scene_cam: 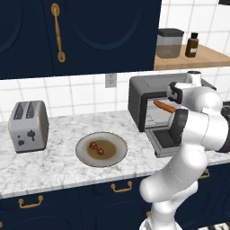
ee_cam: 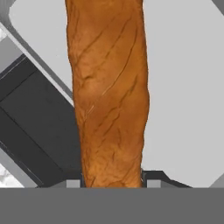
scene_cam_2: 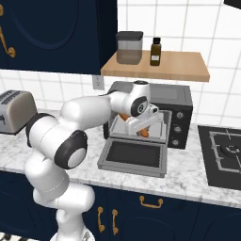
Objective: Pick up the kebab skewer and baguette bread, and place them inside the toaster oven. Close the toaster oven door and start by setting the timer.
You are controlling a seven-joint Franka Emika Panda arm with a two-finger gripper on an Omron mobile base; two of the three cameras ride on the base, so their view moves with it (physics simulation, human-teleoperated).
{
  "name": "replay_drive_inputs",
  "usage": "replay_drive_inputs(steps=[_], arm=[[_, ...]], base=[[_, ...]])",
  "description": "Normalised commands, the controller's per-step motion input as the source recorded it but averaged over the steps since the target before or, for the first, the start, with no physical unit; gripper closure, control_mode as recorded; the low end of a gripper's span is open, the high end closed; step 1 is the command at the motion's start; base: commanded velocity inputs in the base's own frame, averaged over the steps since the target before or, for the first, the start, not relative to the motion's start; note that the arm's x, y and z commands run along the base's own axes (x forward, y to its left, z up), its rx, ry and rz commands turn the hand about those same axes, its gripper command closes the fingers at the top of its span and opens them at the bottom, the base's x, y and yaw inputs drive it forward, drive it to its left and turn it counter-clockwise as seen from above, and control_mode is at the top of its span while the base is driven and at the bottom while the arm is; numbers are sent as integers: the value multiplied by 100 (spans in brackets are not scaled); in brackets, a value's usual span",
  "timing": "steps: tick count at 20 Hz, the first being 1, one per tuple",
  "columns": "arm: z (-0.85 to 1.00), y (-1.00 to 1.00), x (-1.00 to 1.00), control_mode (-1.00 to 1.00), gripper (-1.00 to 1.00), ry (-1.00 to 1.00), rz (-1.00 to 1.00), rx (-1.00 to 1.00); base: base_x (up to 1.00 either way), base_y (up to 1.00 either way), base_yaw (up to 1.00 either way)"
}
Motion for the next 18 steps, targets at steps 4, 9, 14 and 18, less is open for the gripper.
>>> replay_drive_inputs(steps=[4, 9, 14, 18], arm=[[-2, -16, 42, -100, 100, -1, 0, -5], [-7, -14, 42, -100, 100, 0, 0, -2], [-28, -8, 19, -100, 100, -4, 1, 0], [-16, -6, 13, -100, 100, 0, 2, -4]], base=[[0, 0, 0], [0, 0, 0], [0, 0, 0], [0, 0, 0]])
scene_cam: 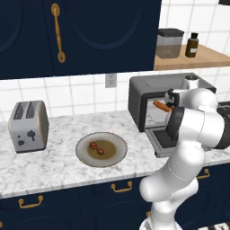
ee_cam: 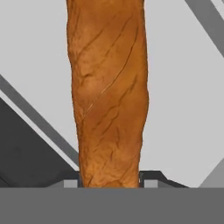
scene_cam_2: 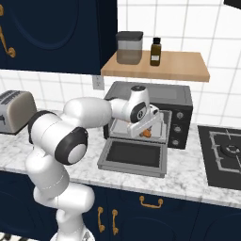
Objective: Pick up the kebab skewer and baguette bread, and place them inside the toaster oven. Close the toaster oven door and start by setting the timer.
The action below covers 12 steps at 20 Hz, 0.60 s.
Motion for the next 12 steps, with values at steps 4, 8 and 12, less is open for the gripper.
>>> replay_drive_inputs(steps=[4, 8, 12], arm=[[0, -6, 27, -100, 100, 0, 2, -3], [0, 0, 25, -100, 100, -2, 0, 3], [1, 0, 36, -100, 100, -8, 0, 6]], base=[[0, 0, 0], [0, 0, 0], [0, 0, 0]])
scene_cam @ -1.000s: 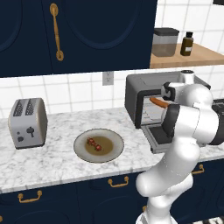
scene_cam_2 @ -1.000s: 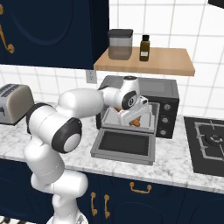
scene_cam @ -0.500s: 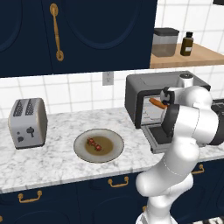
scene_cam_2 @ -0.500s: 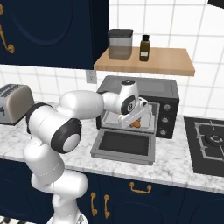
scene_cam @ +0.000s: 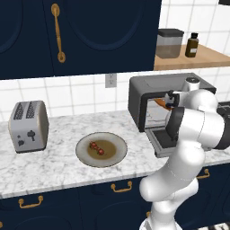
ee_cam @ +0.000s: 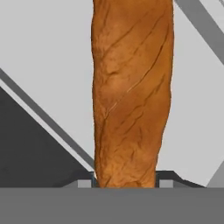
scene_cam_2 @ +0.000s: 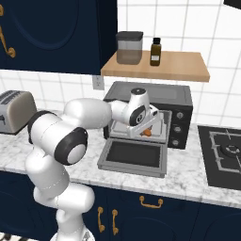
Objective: Pick up the kebab skewer and baguette bread, and place them inside the toaster oven. Close the toaster oven door and start by setting the timer.
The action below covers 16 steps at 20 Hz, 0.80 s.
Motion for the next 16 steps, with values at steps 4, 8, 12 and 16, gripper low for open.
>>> replay_drive_inputs(steps=[4, 8, 12, 16], arm=[[5, 6, 24, -100, -100, -1, 1, 1], [2, 11, 14, -100, -100, 0, 3, 0], [9, 2, 6, -100, -100, 0, 2, 0], [25, 0, 0, -100, -100, 0, 1, 0]], base=[[0, 0, 0], [0, 0, 0], [0, 0, 0], [0, 0, 0]])
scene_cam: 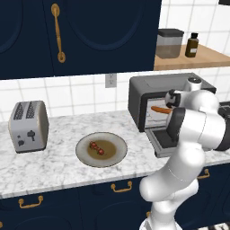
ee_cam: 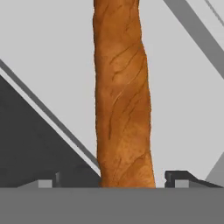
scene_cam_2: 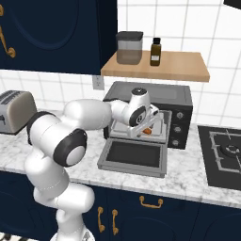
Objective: Pick up the kebab skewer and baguette bread, and place them inside the toaster oven. Close the toaster oven door and start by setting the timer.
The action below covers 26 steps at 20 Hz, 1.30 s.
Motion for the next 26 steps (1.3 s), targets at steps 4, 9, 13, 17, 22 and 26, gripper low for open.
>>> replay_drive_inputs(steps=[4, 9, 13, 17, 22, 26], arm=[[58, 0, -9, -100, -100, 0, 0, 0], [22, 30, -88, -100, -100, 0, -3, 0], [1, 91, -100, -100, -100, 0, -17, 1], [1, 100, -100, -100, -100, -4, -18, 0], [20, 100, -78, -100, -100, -3, -19, 0], [12, 100, -56, -100, -100, 0, -29, 0]], base=[[0, 0, 0], [0, 0, 0], [0, 0, 0], [0, 0, 0], [0, 0, 0], [0, 0, 0]])
